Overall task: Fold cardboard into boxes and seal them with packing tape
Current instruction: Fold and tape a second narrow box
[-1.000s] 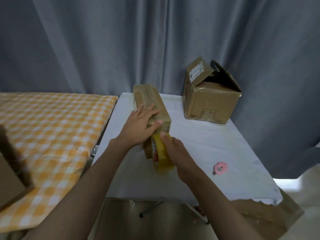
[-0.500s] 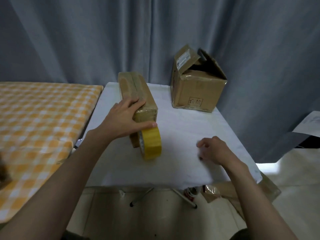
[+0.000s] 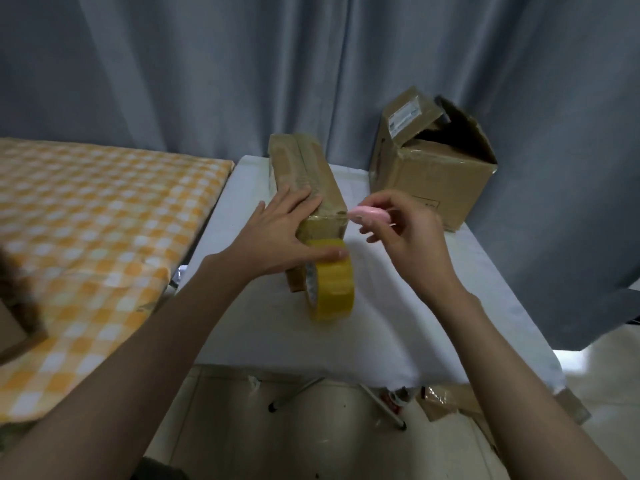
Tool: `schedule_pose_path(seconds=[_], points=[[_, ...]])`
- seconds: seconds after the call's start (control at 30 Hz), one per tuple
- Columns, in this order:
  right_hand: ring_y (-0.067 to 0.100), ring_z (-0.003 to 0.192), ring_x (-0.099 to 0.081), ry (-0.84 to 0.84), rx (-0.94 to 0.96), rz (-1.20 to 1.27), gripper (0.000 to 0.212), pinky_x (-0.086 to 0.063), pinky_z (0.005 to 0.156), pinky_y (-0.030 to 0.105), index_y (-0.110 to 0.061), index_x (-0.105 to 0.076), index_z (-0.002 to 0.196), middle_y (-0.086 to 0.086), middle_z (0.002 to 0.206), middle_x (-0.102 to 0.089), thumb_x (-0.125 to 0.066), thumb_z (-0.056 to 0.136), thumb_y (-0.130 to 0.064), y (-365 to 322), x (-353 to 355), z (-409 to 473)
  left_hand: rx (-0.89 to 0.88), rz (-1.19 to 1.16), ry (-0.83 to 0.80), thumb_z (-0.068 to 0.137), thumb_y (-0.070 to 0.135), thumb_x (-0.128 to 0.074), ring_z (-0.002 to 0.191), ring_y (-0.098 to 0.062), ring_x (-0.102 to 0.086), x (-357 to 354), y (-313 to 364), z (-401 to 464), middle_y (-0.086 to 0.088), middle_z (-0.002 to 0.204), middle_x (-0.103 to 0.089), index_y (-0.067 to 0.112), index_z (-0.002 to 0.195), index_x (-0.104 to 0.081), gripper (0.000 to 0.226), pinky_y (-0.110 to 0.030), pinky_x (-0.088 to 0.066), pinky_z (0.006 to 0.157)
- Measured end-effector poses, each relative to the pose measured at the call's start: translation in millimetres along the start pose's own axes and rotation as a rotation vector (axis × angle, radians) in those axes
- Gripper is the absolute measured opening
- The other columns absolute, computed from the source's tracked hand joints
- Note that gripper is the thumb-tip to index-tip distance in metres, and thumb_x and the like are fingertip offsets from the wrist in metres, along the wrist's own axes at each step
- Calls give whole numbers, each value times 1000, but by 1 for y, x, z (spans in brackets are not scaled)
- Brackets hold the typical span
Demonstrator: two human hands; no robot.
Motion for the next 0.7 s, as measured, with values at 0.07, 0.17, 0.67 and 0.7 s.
schedule_pose_path(seconds=[0.07,0.17,0.67,0.7], points=[[11,88,-65,-31,114,-94,11,-58,71,27,-15,-72,101,-4,99,-68,-68,92,-11,1,-12,4,3,-11,11,57,99,-36,151,-9,7,-3,0,0,17,165,0,38,157,-10,120,-50,-1,121],[9,91,-64,-57,203,-141,14,-52,73,18,-14,-75,99,-1,99,-66,-67,92,-6,8,-25,3,7,-62,28,54,99,-36,151,-6,7,-5,0,0,19,164,-3,38,156,-14,121,-48,0,121],[3,88,-62,-39,243,-194,14,-49,72,13,-12,-75,99,0,98,-64,-68,92,-3,14,-31,3,7,-72,21,60,92,-45,151,-9,7,-1,6,-4,18,164,-4,36,157,-16,115,-48,0,121],[3,88,-62,-38,246,-202,13,-48,73,13,-12,-75,99,0,98,-64,-68,92,-4,14,-31,3,8,-70,19,60,91,-45,151,-9,7,-1,6,-4,18,164,-4,36,157,-16,115,-48,0,121]])
Point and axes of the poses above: each hand's wrist, its own z-axis towards the middle knuckle, its own x-axis out of the back of the hand, y = z × x, the point moved 2 cm from there along z, towards the middle knuckle
